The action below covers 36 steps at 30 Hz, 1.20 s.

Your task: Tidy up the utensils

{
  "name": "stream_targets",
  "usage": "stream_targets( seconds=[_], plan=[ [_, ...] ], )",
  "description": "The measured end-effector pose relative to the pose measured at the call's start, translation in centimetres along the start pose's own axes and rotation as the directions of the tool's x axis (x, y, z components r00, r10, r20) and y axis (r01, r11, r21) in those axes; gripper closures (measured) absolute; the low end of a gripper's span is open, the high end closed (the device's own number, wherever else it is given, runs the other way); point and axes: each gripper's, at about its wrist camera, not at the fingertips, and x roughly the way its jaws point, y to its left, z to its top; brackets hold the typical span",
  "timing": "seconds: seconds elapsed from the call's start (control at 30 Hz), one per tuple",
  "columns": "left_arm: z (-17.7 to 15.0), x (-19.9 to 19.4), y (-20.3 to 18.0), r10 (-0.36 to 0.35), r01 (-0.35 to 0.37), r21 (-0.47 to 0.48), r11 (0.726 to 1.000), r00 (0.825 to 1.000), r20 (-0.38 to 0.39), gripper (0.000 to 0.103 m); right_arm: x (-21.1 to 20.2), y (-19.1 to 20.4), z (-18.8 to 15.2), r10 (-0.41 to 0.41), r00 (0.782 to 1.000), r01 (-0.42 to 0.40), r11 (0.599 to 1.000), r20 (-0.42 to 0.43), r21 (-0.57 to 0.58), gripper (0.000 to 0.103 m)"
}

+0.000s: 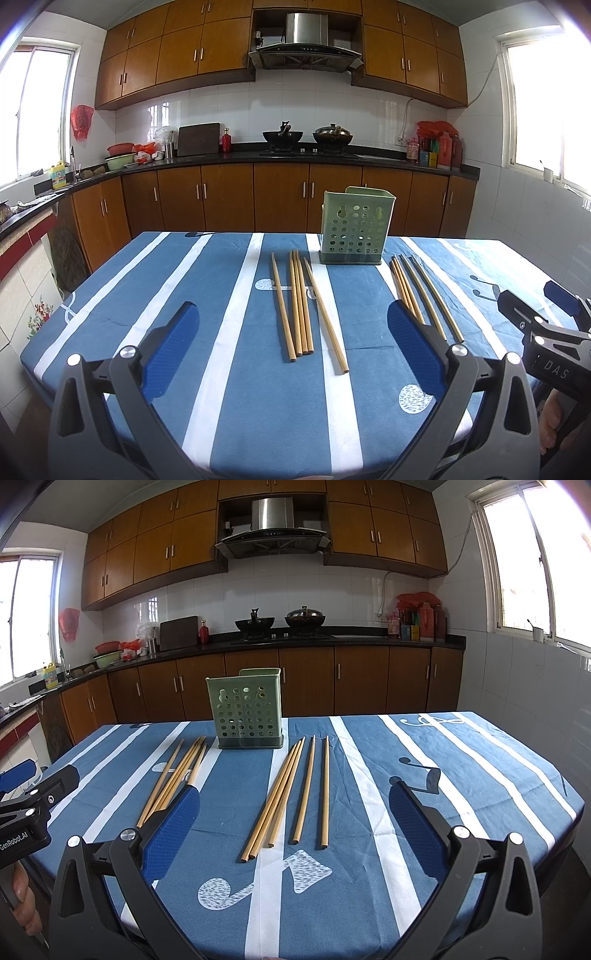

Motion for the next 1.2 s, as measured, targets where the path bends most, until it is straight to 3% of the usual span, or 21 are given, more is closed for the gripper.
stream_targets(
  seconds=[1.2],
  plan=[
    [0.08, -0.21, -0.25, 0.001, -0.001, 0.001, 1.000, 1.000, -0.001, 0.004, 0.03, -0.02, -0.05, 0.002, 1.000, -0.002, 1.000, 0.000, 0.003, 0.002]
  ],
)
